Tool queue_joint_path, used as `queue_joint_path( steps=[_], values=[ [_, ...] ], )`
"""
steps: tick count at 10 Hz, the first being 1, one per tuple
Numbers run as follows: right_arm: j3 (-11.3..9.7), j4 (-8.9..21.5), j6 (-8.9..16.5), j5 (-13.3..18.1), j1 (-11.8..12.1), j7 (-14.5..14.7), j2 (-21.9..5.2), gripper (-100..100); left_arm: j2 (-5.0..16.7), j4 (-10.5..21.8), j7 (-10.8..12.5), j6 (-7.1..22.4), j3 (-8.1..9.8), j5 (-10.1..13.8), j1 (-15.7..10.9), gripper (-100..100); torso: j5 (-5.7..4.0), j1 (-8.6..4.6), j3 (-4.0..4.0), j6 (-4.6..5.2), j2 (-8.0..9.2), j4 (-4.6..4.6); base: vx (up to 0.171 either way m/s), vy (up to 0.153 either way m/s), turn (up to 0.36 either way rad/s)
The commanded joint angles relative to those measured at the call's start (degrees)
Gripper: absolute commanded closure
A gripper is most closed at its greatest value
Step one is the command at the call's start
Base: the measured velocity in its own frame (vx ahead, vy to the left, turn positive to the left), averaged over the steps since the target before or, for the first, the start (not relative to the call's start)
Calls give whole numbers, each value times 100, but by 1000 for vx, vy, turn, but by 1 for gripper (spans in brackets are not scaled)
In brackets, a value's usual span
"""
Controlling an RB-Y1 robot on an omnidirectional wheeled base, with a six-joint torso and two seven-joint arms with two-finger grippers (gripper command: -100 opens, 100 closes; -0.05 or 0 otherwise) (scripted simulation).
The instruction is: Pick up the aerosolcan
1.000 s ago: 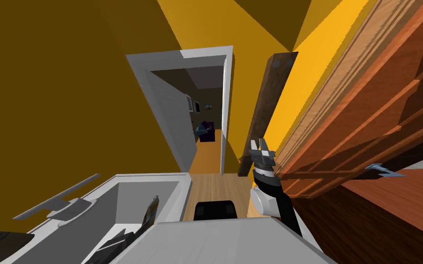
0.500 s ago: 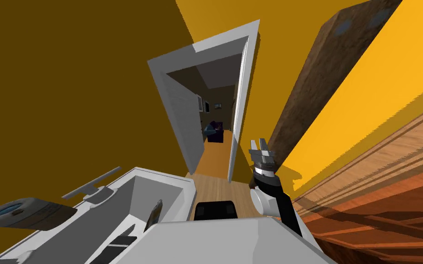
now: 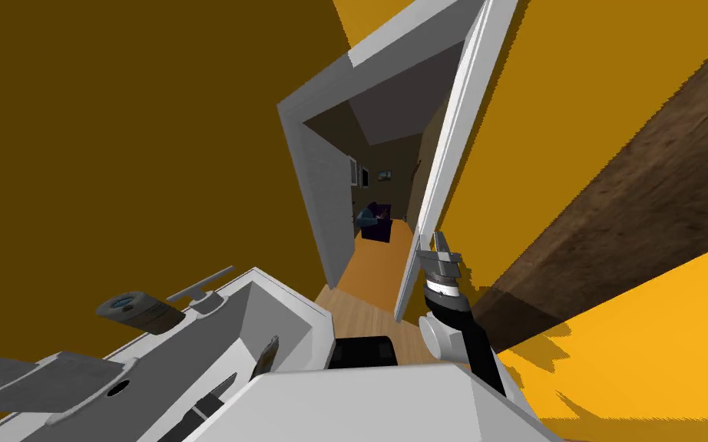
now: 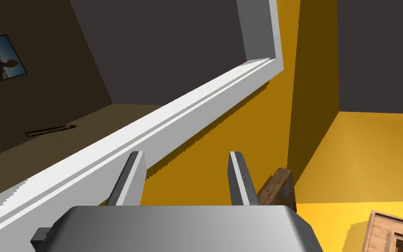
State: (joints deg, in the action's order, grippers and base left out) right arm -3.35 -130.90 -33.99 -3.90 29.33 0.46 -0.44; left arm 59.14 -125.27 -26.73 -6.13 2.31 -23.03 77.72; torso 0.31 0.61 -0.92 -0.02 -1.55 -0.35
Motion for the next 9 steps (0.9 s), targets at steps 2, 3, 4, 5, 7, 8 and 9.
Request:
queue_joint_path(
  steps=[2,3,4,5,7,8,9],
  values=[
    [0,0,0,0,1,0,0,0,136,93,-190,-386,-134,-193,-35,-100,0,-5,-6,0,-12,-1,190,-48,484],
    [0,0,0,0,0,0,0,0,278,161,-338,-558,-219,-346,-46,-100,-1,-1,-5,2,-8,-2,185,-55,447],
    [0,0,0,0,0,0,0,0,278,161,-338,-692,-219,-346,-46,-100,0,-1,-7,2,-12,-2,160,-55,414],
    [0,0,0,0,-1,0,0,0,246,163,-319,-597,-202,-326,-39,-100,0,3,-4,4,-5,-2,60,-31,75],
    [0,1,1,0,-3,0,-1,0,245,183,-331,-619,-180,-328,-37,100,22,21,23,15,42,7,12,12,4],
    [0,1,1,0,-4,0,-1,0,245,202,-334,-588,-141,-327,-46,100,43,1,27,17,54,3,2,11,-1],
    [0,1,1,0,-4,0,-1,0,247,196,-337,-595,-143,-329,-44,100,45,-3,27,18,53,4,0,0,0]
  ],
)
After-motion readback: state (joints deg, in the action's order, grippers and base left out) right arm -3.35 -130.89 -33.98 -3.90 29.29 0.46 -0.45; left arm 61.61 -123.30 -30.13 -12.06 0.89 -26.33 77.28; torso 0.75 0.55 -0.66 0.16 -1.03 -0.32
